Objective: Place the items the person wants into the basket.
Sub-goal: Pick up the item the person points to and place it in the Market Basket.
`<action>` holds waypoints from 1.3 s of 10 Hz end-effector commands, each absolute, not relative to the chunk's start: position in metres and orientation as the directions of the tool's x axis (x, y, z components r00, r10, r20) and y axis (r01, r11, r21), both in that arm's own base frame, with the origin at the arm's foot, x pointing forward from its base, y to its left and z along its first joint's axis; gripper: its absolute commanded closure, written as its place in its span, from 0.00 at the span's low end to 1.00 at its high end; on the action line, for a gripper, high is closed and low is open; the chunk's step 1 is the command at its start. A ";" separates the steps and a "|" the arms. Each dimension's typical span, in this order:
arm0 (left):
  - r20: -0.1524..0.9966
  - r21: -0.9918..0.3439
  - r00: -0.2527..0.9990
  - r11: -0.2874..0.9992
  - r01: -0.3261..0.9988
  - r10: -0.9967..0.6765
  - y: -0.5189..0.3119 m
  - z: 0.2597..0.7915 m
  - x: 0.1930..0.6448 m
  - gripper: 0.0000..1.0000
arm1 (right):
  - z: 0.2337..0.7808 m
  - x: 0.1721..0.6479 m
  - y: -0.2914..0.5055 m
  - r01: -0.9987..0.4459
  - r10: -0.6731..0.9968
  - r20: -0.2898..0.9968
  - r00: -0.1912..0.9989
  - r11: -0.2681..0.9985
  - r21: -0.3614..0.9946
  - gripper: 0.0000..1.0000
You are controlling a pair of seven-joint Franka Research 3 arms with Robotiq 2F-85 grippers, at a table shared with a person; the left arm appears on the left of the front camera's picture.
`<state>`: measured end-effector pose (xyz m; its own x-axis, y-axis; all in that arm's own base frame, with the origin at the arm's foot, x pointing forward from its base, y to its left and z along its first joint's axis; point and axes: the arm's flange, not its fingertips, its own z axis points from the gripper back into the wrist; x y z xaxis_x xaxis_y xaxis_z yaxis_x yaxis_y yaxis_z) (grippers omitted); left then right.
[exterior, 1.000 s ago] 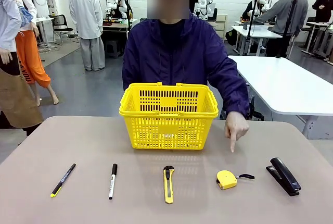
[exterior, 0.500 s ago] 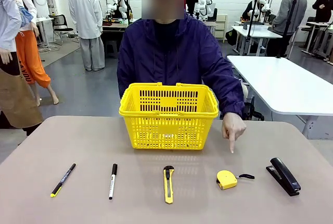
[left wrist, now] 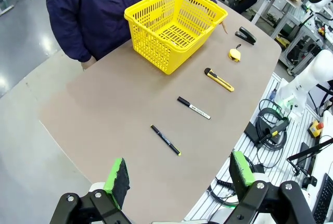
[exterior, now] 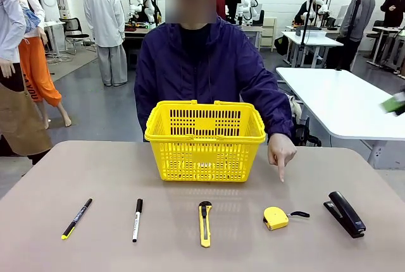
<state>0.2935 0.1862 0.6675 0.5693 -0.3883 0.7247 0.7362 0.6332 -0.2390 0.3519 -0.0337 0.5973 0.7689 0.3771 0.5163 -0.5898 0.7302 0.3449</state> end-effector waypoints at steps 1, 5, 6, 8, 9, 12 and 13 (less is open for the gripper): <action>0.738 -0.231 0.549 0.618 0.752 -0.392 0.188 0.668 0.292 0.00 | 0.568 0.368 0.019 -0.476 0.336 0.392 0.857 0.806 0.352 0.00; 0.738 -0.231 0.549 0.618 0.752 -0.392 0.188 0.668 0.292 0.00 | 0.498 0.364 0.109 -0.428 0.383 0.270 0.883 0.894 0.132 0.00; 0.738 -0.231 0.549 0.618 0.752 -0.392 0.188 0.668 0.292 0.00 | 0.491 0.366 0.122 -0.425 0.387 0.293 0.874 0.902 0.079 0.00; 0.738 -0.231 0.549 0.618 0.752 -0.392 0.188 0.668 0.292 0.00 | 0.477 0.375 0.136 -0.409 0.382 0.261 0.886 0.911 0.054 0.00; 0.738 -0.231 0.549 0.618 0.752 -0.392 0.188 0.668 0.292 0.00 | 0.474 0.380 0.135 -0.400 0.370 0.263 0.891 0.914 0.067 0.00; 0.738 -0.231 0.549 0.618 0.752 -0.392 0.188 0.668 0.292 0.00 | 0.482 0.365 0.132 -0.446 0.413 0.273 0.869 0.892 0.073 0.00; 0.738 -0.231 0.549 0.618 0.752 -0.392 0.188 0.668 0.292 0.00 | 0.482 0.365 0.132 -0.446 0.413 0.273 0.869 0.892 0.073 0.00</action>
<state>0.2939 0.1867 0.6672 0.5682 -0.3900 0.7246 0.7368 0.6332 -0.2370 0.3675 0.1333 0.4824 0.8705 0.4039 0.2811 -0.4417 0.8931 0.0848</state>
